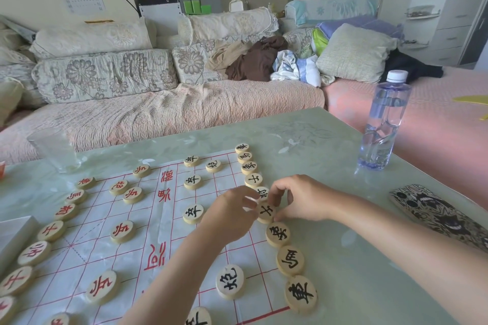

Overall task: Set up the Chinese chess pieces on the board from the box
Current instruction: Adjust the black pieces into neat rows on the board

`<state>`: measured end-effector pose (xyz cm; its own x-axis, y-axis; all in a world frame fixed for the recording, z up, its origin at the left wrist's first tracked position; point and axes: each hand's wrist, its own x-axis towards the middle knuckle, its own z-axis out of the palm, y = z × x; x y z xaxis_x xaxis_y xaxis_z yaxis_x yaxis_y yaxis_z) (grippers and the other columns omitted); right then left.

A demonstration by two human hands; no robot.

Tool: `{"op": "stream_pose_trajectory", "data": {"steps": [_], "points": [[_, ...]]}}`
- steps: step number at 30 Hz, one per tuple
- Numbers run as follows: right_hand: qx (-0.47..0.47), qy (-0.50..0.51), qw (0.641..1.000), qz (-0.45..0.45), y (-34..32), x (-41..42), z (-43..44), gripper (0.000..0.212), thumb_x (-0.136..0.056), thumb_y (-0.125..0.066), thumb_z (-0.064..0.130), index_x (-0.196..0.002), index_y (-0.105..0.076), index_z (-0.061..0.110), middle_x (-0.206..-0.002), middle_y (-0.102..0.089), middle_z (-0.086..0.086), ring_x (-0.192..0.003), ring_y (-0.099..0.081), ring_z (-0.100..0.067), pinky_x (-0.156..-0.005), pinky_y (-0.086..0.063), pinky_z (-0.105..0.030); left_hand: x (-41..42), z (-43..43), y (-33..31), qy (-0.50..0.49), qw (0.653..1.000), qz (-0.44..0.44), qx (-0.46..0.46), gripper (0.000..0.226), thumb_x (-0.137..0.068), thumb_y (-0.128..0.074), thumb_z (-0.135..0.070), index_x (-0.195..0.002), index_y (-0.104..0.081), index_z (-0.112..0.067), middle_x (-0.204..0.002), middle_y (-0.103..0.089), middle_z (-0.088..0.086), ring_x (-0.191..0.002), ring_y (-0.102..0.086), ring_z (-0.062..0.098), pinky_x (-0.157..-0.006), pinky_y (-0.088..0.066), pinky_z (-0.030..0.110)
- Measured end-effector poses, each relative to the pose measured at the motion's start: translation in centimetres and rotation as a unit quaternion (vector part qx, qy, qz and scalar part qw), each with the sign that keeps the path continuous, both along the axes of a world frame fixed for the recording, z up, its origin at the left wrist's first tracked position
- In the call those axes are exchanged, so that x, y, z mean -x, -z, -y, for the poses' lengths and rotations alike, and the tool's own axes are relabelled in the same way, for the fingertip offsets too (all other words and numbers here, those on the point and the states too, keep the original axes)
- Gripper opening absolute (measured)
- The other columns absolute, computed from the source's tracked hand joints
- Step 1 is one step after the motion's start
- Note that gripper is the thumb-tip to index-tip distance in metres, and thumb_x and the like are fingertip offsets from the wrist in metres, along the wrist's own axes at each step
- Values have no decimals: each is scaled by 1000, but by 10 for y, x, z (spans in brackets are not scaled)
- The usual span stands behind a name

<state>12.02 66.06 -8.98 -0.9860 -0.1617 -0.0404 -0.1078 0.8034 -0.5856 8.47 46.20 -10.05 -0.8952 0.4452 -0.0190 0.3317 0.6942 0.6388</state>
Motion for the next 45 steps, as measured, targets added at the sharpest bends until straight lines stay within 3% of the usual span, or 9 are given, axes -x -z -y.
{"op": "stream_pose_trajectory", "data": {"steps": [3, 9, 15, 19, 25, 29, 34, 42, 45], "points": [[6, 5, 1000, -1, 4, 0, -2, 29, -71, -87, 31, -90, -65, 40, -87, -65, 25, -61, -51, 0, -59, -46, -23, 0, 2, 3, 7, 1000, -9, 27, 32, -83, -65, -19, -109, -61, -36, -100, -66, -21, -84, -58, 7, -82, -53, 29], [21, -12, 1000, -6, -3, -7, 0, 27, -78, -83, 18, -94, -65, 33, -58, -50, 46, -49, -47, 6, -49, -36, -10, -1, 2, 4, 20, 999, -22, 23, 34, -78, -73, -22, -107, -63, -36, -99, -65, -21, -79, -55, 1, -75, -50, 22], [26, 3, 1000, -12, 2, -7, -4, 29, -74, -86, 26, -92, -67, 38, -82, -64, 36, -56, -51, 4, -53, -38, -12, 1, 4, 5, 33, 999, -21, 9, 37, -76, -77, -22, -106, -62, -37, -96, -67, -22, -75, -55, -6, -71, -48, 17], [21, -6, 1000, -5, -1, -10, -3, 26, -78, -84, 23, -96, -68, 33, -62, -53, 44, -51, -47, 4, -49, -35, -11, -1, 3, 8, 39, 998, -39, 9, 39, -75, -78, -29, -111, -62, -35, -98, -66, -22, -76, -52, -9, -69, -45, 14], [28, 13, 1000, -1, 6, -6, -5, 24, -75, -85, 26, -92, -69, 34, -53, -53, 30, -48, -42, -2, -48, -33, -17, -1, 0, 8, 23, 999, -33, 7, 40, -76, -78, -30, -112, -60, -33, -98, -66, -20, -76, -53, -1, -75, -50, 24], [20, 2, 1000, -1, 3, -7, -4, 26, -77, -84, 22, -95, -69, 32, -61, -55, 40, -49, -46, 2, -48, -35, -12, -1, 0, 7, 23, 999, -29, 14, 44, -76, -77, -31, -115, -57, -34, -95, -64, -22, -76, -54, 0, -76, -52, 28], [34, 28, 999, -20, 2, -11, -13, 29, -77, -83, 28, -91, -65, 45, -99, -68, 20, -61, -51, 3, -62, -44, -19, -11, 7, 3, 17, 998, -50, 26, 41, -81, -71, -32, -118, -55, -36, -105, -59, -20, -89, -56, 6, -79, -52, 28], [59, 74, 995, -19, -7, -53, -2, 19, -83, -76, 14, -95, -70, 28, -100, -70, 11, -58, -53, 12, -57, -38, -7, -44, 15, -5, 43, 996, -68, 28, 32, -86, -65, -28, -118, -60, -28, -107, -61, -13, -90, -56, 6, -82, -48, 23], [58, 95, 994, -19, 2, -66, 8, 18, -83, -78, 20, -95, -68, 30, -97, -68, 12, -71, -57, 10, -69, -42, -11, -54, 11, -6, 47, 997, -57, 35, 32, -87, -63, -28, -118, -61, -32, -110, -62, -14, -92, -57, 8, -84, -49, 25]]}}
